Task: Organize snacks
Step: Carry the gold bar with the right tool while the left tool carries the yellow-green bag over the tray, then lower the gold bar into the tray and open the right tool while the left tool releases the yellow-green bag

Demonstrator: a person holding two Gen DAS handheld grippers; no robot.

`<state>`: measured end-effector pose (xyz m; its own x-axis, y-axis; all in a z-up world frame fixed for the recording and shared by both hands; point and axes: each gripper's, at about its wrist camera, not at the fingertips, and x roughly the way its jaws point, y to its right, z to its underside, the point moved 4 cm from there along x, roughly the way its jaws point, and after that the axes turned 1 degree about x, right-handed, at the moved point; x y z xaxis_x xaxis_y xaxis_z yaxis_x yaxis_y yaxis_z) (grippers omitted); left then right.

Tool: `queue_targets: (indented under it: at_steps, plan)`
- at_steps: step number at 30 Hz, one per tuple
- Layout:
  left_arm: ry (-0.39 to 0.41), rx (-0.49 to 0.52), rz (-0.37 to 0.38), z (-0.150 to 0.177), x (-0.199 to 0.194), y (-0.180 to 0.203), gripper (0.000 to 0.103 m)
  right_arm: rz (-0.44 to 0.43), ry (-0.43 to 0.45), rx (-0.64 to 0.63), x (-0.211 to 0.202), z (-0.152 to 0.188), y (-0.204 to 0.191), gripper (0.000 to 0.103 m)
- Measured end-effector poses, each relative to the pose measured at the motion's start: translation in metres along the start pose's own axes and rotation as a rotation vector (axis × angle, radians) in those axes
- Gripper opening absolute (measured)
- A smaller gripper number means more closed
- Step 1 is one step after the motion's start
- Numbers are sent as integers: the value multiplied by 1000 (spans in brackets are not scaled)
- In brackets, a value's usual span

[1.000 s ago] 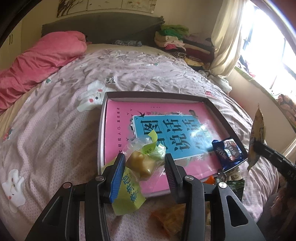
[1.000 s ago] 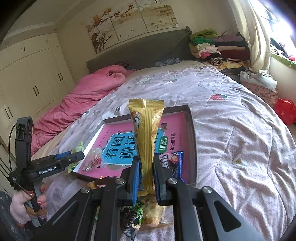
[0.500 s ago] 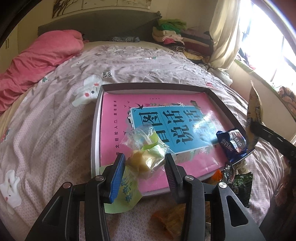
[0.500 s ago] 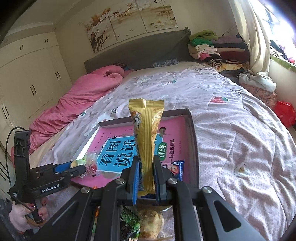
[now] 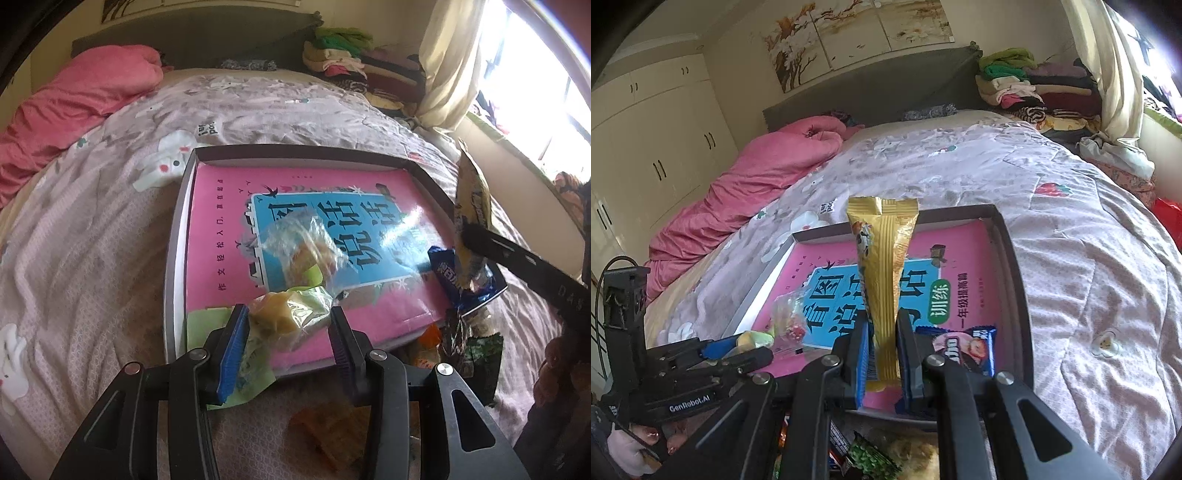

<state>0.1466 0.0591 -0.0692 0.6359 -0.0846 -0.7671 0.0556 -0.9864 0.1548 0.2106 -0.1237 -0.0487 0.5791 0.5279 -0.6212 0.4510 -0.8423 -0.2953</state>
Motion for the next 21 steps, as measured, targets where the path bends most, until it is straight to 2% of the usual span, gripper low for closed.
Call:
queue_targets:
  at_steps: [7, 21]
  plan:
    - [-18, -12, 26, 2, 1, 4, 45, -10, -30, -13, 10, 4, -5, 14]
    - [-31, -21, 32, 3, 2, 4, 45, -8, -103, -2, 23, 17, -2, 15]
